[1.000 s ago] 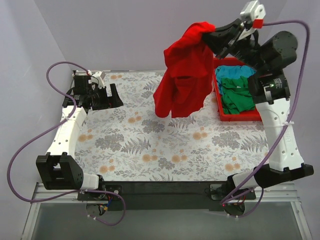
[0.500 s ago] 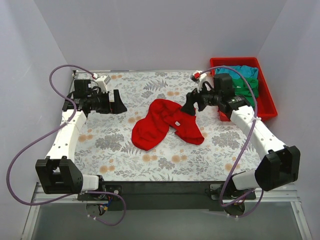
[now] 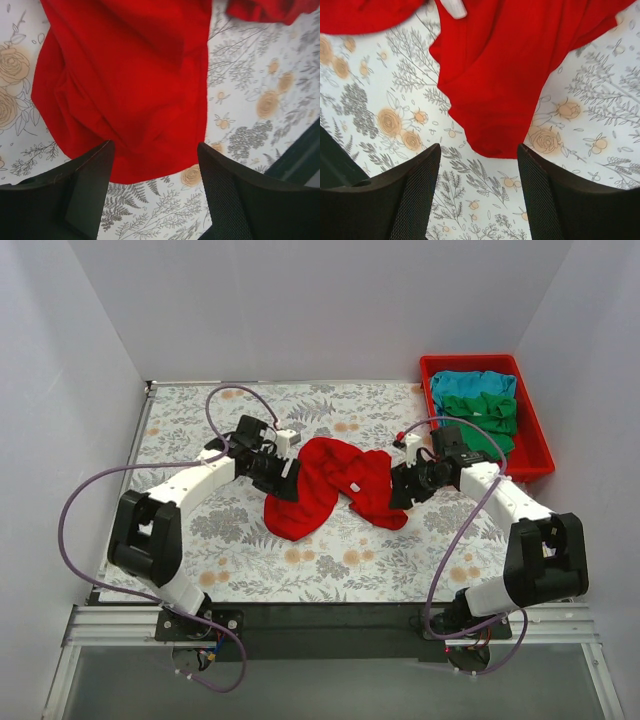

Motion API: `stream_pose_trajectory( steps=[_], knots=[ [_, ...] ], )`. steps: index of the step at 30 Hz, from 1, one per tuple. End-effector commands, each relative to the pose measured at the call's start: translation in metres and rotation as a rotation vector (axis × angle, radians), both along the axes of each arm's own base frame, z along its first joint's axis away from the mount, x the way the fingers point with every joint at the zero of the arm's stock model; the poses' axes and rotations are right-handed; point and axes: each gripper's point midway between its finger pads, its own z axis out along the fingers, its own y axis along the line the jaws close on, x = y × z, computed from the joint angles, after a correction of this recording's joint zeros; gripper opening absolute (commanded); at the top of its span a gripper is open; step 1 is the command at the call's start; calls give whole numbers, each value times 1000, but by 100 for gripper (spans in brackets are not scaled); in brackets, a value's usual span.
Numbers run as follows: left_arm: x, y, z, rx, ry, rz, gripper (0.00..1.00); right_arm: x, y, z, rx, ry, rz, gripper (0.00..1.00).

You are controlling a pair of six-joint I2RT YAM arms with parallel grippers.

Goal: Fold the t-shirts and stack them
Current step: Flatten the tshirt out

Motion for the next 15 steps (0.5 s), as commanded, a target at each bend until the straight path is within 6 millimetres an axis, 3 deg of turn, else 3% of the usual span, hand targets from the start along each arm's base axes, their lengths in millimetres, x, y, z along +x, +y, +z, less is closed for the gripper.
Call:
stream_pose_trajectory(
  steps=[1, 3, 8, 12, 15],
  knots=[
    [9, -3, -10, 91, -54, 0, 65, -15, -7, -20, -113, 6, 45, 69],
    [5, -4, -27, 148, -50, -3, 65, -23, -6, -34, -155, 21, 69, 69],
    [10, 7, -63, 267, -21, 60, 66, -17, -18, -60, -286, 27, 31, 68],
    [15, 14, -75, 321, -22, 84, 56, -7, -23, -75, -340, 42, 5, 66],
    [19, 18, -66, 327, -49, 100, 32, 3, -20, -73, -337, 34, 5, 43]
  ],
)
